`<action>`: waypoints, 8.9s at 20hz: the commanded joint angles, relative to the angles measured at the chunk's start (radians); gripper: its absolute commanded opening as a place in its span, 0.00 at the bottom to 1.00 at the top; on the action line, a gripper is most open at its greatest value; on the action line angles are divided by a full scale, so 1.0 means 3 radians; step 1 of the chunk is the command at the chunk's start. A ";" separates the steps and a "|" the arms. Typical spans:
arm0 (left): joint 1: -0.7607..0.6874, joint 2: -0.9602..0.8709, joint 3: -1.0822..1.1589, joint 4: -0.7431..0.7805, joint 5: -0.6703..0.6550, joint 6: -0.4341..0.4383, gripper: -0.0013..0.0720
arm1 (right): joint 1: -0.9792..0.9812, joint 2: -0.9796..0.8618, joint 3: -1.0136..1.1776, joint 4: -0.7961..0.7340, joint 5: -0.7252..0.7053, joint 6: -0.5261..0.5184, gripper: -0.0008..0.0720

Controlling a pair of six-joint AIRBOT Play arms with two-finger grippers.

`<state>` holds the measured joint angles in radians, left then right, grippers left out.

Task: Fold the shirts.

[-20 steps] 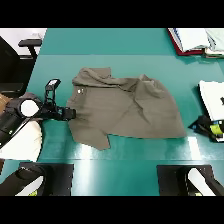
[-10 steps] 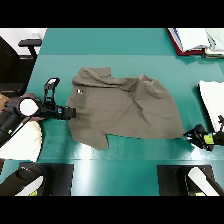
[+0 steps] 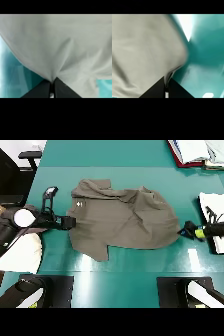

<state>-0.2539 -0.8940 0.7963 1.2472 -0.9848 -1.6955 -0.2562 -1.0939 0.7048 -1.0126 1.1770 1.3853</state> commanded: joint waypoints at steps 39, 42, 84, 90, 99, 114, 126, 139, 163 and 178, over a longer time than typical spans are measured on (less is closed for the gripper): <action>0.0613 -0.2096 0.2196 0.0093 0.0552 0.0390 0.05 | 0.0787 -0.2023 0.3577 -0.1045 0.0392 0.0483 0.03; 0.0730 -0.2116 0.2197 -0.0209 0.0376 0.0717 0.05 | 0.0787 -0.2234 0.3913 -0.1048 0.0507 0.0440 0.03; 0.0679 0.0529 -0.1312 -0.1015 -0.0394 0.0270 0.05 | 0.0303 -0.0107 0.1102 -0.0827 0.0931 0.0004 0.58; 0.0679 0.0529 -0.0924 -0.1016 -0.0470 0.0356 0.05 | -0.0828 0.0111 -0.0169 -0.0810 0.0875 0.0001 0.58; 0.0679 0.0529 -0.0924 -0.1008 -0.0535 0.0357 0.05 | -0.0151 -0.0292 -0.0320 -0.0551 0.0355 -0.0022 0.40; 0.0679 0.1265 -0.0875 -0.0732 -0.1516 0.0020 0.05 | 0.0039 0.1003 0.0360 -0.1302 0.1260 0.0094 0.03; 0.0679 -0.1498 0.0985 -0.0518 -0.0175 0.0795 0.05 | 0.0581 -0.1044 0.1864 -0.1044 0.0615 0.0095 0.03; 0.0678 -0.1905 0.1743 -0.0646 -0.0537 0.0793 0.75 | 0.0001 -0.1429 0.2265 -0.0440 0.0860 -0.0322 0.55; -0.1053 -0.2700 0.1817 -0.1258 0.0754 0.0439 0.05 | 0.0532 -0.1038 0.2581 0.0357 0.0839 -0.0402 0.03; -0.1083 -0.3094 0.2374 -0.1181 0.0430 0.0463 0.05 | 0.2102 -0.0718 0.3119 0.1218 0.0191 -0.0278 0.03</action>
<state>-0.5835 -1.8168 1.5024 0.8627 -0.8268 -1.5631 0.3008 -1.3090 1.6310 -0.6643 1.2877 1.2995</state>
